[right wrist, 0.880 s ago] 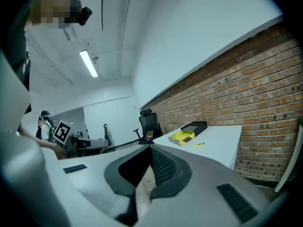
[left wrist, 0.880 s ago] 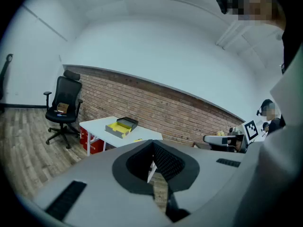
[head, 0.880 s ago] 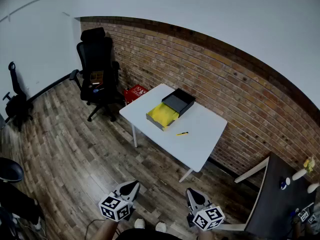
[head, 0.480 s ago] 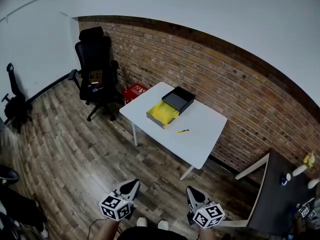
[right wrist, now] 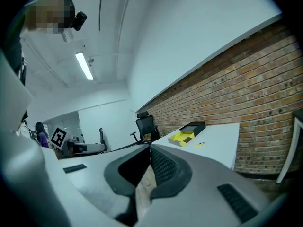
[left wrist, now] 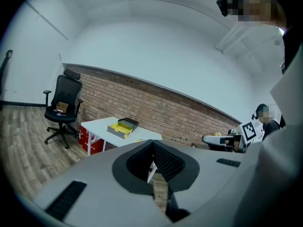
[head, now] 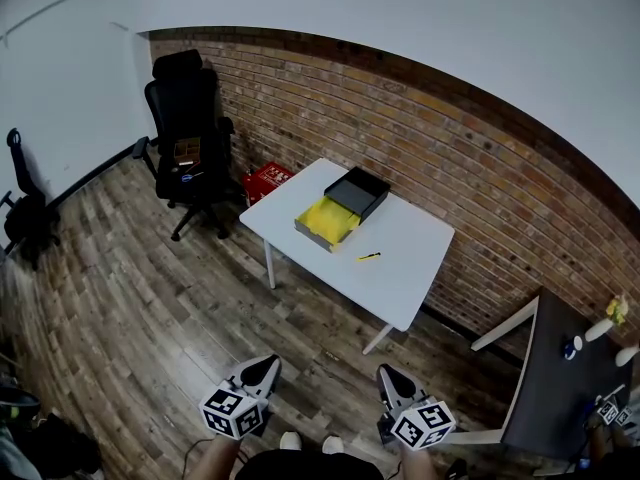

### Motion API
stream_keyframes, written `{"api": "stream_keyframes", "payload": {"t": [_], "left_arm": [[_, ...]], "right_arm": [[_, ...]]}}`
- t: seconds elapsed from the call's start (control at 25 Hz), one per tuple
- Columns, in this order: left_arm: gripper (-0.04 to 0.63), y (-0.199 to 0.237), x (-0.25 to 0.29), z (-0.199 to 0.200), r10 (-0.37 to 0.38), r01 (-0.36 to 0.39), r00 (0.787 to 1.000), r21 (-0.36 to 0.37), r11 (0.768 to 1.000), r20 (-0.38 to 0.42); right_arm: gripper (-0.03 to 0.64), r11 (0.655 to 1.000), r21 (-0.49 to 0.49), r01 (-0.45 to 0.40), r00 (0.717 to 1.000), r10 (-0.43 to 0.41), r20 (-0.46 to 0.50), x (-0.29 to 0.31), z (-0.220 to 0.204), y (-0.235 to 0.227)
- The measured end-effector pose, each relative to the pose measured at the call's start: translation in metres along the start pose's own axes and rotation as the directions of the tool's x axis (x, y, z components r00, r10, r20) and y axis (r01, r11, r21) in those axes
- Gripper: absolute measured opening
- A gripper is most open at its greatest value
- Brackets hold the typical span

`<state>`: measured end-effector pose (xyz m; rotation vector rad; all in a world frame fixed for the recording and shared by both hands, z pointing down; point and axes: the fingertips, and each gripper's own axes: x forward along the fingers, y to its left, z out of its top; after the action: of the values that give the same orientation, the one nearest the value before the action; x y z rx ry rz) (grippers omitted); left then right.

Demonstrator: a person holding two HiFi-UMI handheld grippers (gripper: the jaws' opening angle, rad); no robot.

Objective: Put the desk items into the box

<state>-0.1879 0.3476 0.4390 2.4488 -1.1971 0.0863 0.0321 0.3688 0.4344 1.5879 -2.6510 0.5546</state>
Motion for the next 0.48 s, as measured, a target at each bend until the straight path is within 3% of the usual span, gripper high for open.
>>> {"api": "stream_keyframes", "payload": {"t": [0.48], "left_arm": [[0.005, 0.023, -0.021, -0.004, -0.015, 0.015, 1.0, -0.018, 1.0, 0.002]], "right_arm": [[0.021, 1.0, -0.012, 0.003, 1.0, -0.003, 0.004, 0.015, -0.002, 0.027]]}}
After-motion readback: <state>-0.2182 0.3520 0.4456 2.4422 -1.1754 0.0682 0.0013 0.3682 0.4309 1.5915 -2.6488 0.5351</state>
